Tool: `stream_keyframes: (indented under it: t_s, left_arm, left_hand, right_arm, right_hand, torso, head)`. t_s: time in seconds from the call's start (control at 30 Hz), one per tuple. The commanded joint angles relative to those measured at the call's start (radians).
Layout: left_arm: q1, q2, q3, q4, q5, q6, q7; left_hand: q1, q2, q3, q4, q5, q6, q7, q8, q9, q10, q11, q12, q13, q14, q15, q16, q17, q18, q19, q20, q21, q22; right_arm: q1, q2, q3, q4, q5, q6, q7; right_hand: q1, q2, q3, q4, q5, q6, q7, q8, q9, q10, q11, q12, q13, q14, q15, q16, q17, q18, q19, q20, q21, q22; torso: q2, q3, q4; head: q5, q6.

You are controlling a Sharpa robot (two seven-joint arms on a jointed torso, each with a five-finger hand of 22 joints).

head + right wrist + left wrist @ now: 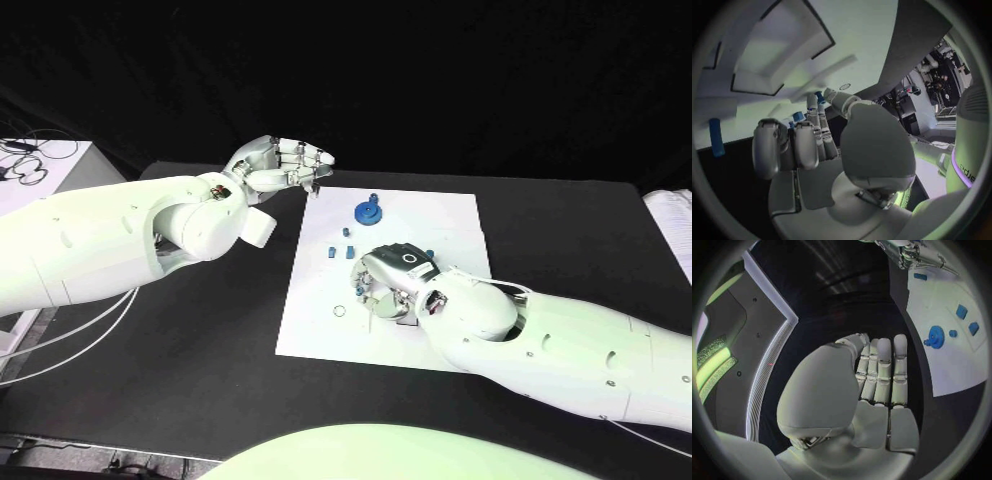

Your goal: Assemble the parts on the task board

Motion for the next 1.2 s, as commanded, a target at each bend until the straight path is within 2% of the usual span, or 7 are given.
stream_keyframes:
  t_s: [0.03,0.2,0.3,0.57,0.7,0.93,1.2]
  left_arm:
    - [0.001,0.001,0.001,0.001,0.004,0.012,0.002]
    - [0.001,0.001,0.001,-0.001,0.004,0.013,0.0]
    - [0.001,0.001,0.001,-0.005,0.004,0.013,0.0]
    - [0.001,0.0,0.001,-0.012,0.004,0.013,0.0]
    - [0.001,0.0,0.001,-0.01,0.004,0.016,0.0]
    - [0.001,-0.004,0.0,-0.005,0.004,0.021,0.002]
    - [0.0,-0.007,0.0,-0.004,0.003,0.021,0.004]
  left_hand:
    - [-0.008,0.0,-0.001,-0.004,-0.004,-0.008,0.002,-0.003,0.001,-0.011,0.002,-0.004,0.001,-0.003,0.004,-0.006,0.001,0.014,0.005,-0.001,-0.006,-0.001]
    - [-0.009,0.0,-0.001,-0.005,-0.004,-0.01,0.003,-0.003,0.001,-0.012,0.002,-0.004,0.001,-0.003,0.004,-0.007,0.002,0.014,0.005,-0.001,-0.007,-0.002]
    - [-0.009,0.0,-0.001,-0.005,-0.004,-0.01,0.003,-0.003,0.001,-0.012,0.003,-0.004,0.001,-0.003,0.004,-0.007,0.002,0.014,0.005,-0.001,-0.007,-0.002]
    - [-0.009,0.001,0.0,-0.005,-0.004,-0.011,0.004,-0.003,0.001,-0.012,0.003,-0.004,0.002,-0.003,0.004,-0.007,0.002,0.013,0.005,0.0,-0.007,-0.002]
    - [-0.009,0.001,0.0,-0.005,-0.004,-0.011,0.004,-0.003,0.001,-0.012,0.003,-0.004,0.002,-0.003,0.004,-0.007,0.002,0.013,0.005,0.0,-0.007,-0.002]
    - [-0.011,0.001,0.0,-0.005,-0.004,-0.013,0.004,-0.003,0.002,-0.013,0.003,-0.004,0.002,-0.004,0.005,-0.007,0.002,0.013,0.006,0.0,-0.008,-0.002]
    - [-0.013,0.0,-0.001,-0.005,-0.005,-0.013,0.004,-0.003,0.002,-0.013,0.004,-0.003,0.002,-0.004,0.005,-0.007,0.003,0.013,0.006,0.0,-0.009,-0.003]
  right_arm:
    - [-0.003,-0.007,-0.003,-0.003,-0.007,-0.031,0.002]
    - [-0.003,-0.018,-0.003,0.008,-0.006,-0.076,0.003]
    - [-0.002,-0.032,-0.002,0.025,-0.004,-0.108,0.004]
    - [0.019,-0.092,0.005,0.08,0.014,-0.143,0.003]
    - [0.045,-0.155,0.017,0.106,0.065,-0.117,0.008]
    - [0.104,-0.257,0.03,0.117,0.13,-0.022,0.028]
    - [0.132,-0.289,0.033,0.069,0.127,0.039,0.048]
  right_hand:
    - [-0.001,-0.016,-0.026,-0.005,0.003,-0.029,0.007,-0.021,-0.007,-0.059,0.011,-0.002,-0.013,0.019,0.013,-0.029,-0.046,0.024,0.002,0.012,-0.062,0.109]
    - [0.014,-0.004,-0.105,-0.01,0.004,-0.061,0.008,-0.049,-0.014,-0.133,0.018,0.018,-0.018,-0.018,0.021,-0.067,-0.114,0.042,-0.034,0.022,-0.156,0.063]
    - [0.046,0.019,-0.197,0.004,0.006,-0.074,-0.009,-0.064,-0.017,-0.179,0.023,0.063,-0.014,-0.032,0.024,-0.072,-0.141,0.047,-0.041,0.026,-0.188,0.047]
    - [0.078,0.032,-0.264,0.032,0.006,-0.078,-0.021,-0.075,-0.018,-0.201,0.02,0.123,-0.007,-0.028,0.022,-0.06,-0.143,0.044,-0.031,0.025,-0.177,0.053]
    - [0.102,0.043,-0.225,0.033,0.006,-0.051,-0.002,-0.07,-0.016,-0.151,0.005,0.175,0.003,0.014,0.007,-0.008,-0.066,0.025,0.011,0.012,-0.075,0.105]
    - [0.093,0.023,-0.198,0.036,0.004,-0.043,-0.001,-0.074,-0.019,-0.148,0.003,0.178,-0.004,0.029,0.006,0.01,-0.036,0.018,0.025,0.007,-0.039,0.125]
    - [0.099,0.015,-0.279,0.055,0.005,-0.058,-0.014,-0.094,-0.025,-0.216,0.017,0.161,-0.028,0.012,0.017,-0.01,-0.076,0.03,0.001,0.018,-0.11,0.094]
  torso:
    - [-0.001,0.0008,-0.001]
    - [-0.001,0.0009,-0.0006]
    - [-0.001,0.0007,-0.0008]
    - [-0.002,-0.0008,-0.0016]
    - [-0.001,-0.0018,-0.001]
    - [-0.003,-0.0026,-0.0048]
    - [-0.003,-0.0006,-0.0057]
  head:
    - [-0.001,0.003]
    - [-0.003,0.008]
    - [-0.005,0.01]
    - [-0.018,0.023]
    - [-0.028,0.032]
    - [-0.035,0.041]
    - [-0.04,0.05]
